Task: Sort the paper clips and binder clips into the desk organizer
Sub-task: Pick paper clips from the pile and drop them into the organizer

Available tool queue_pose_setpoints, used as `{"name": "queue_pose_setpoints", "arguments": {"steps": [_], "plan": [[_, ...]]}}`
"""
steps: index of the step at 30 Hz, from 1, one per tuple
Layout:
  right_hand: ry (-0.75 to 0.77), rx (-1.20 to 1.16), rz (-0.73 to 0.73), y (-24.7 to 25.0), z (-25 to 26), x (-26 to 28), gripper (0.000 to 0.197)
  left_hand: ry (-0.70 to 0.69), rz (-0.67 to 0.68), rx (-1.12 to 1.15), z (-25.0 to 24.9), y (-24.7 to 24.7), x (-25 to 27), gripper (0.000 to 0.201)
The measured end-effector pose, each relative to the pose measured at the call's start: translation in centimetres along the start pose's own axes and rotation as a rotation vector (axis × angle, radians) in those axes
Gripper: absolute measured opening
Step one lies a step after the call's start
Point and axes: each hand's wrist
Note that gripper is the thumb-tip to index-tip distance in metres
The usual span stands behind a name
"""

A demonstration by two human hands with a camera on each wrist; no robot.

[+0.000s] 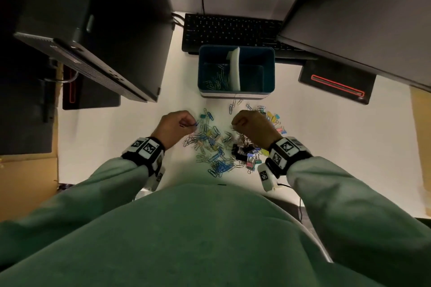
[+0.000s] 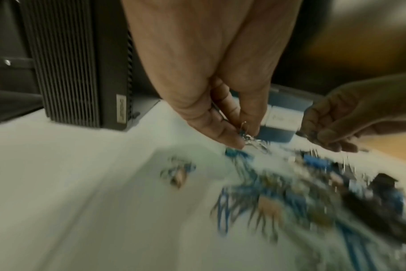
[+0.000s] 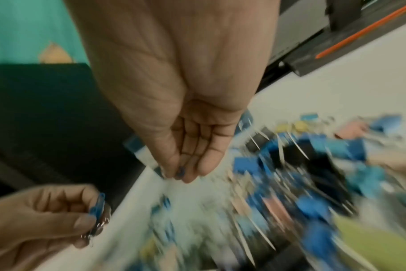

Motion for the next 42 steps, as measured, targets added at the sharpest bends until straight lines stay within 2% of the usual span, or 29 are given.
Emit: {"name": "queue_pose_setpoints", "arguments": {"steps": [3,6,8,11,13,15,16,17,19,21,23,25,27,31,35,38,40,42], "plan": [[0.057,-0.212,-0.13,3.0,2.9,-0.2,0.01,-0.041,0.039,0.151,-3.4,2.3,0.9,0.011],[0.122,-0.303,-0.334,5.5,5.7,-2.6,0.012,-0.125,-0.003,0.198,-7.9,3.8,-0.3,0.014],[0.127,-0.194,-0.395,6.3,6.7,-5.5,0.013,-0.176,-0.088,0.2,-10.6,4.0,-2.3,0.013],[0.053,0.122,-0.26,6.2,6.7,-8.7,0.02,-0.178,-0.144,0.03,-12.8,3.2,-4.6,0.013],[0.069,0.236,-0.264,6.0,6.4,-8.2,0.023,-0.198,-0.15,-0.045,-12.9,2.6,-4.5,0.02],[0.166,0.198,-0.366,5.8,5.9,-5.8,0.02,-0.256,-0.231,-0.017,-11.9,2.4,-3.3,0.021],[0.198,0.187,-0.369,5.3,5.3,-4.4,0.018,-0.264,-0.265,-0.002,-10.9,2.1,-2.5,0.017],[0.202,0.204,-0.322,4.5,4.6,-3.1,0.017,-0.249,-0.27,0.0,-9.6,1.6,-1.9,0.012],[0.112,0.321,-0.116,2.3,2.8,-1.4,0.02,-0.191,-0.208,-0.061,-6.8,0.1,-1.2,0.006],[0.003,0.439,0.104,-0.2,1.4,-1.1,0.043,-0.111,-0.168,-0.198,-4.1,-1.8,-1.7,0.008],[-0.005,0.515,0.195,-2.5,0.6,-1.8,0.067,-0.015,-0.174,-0.306,-2.7,-3.2,-2.6,0.018],[-0.016,0.558,0.22,-3.8,0.3,-2.3,0.077,0.025,-0.177,-0.344,-2.2,-4.2,-3.2,0.026],[0.0,0.6,0.269,-4.5,0.0,-2.2,0.077,0.006,-0.176,-0.375,-1.9,-4.6,-3.6,0.023],[0.236,0.566,0.31,-4.5,-0.5,-0.6,0.062,-0.025,-0.139,-0.375,-1.0,-4.1,-4.0,0.01],[0.236,0.502,0.257,-4.3,-1.3,-1.5,0.055,-0.039,-0.151,-0.293,-0.3,-2.5,-3.8,0.009],[0.233,0.42,0.204,-4.7,0.4,-2.9,0.065,-0.032,-0.236,-0.326,-0.4,-0.9,-4.3,0.011],[0.276,0.415,0.251,-5.4,1.5,-3.5,0.073,-0.036,-0.277,-0.384,-0.3,-0.2,-4.5,0.019],[0.357,0.478,0.316,-5.7,1.8,-3.8,0.071,-0.078,-0.264,-0.401,-0.2,-0.2,-3.8,0.022]]}}
Point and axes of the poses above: each hand's wrist, its own x-axis away from the middle knuckle, its own y-axis out of the back of the hand, z = x × y, and after that the axes turned 12 degrees about y, right-handed
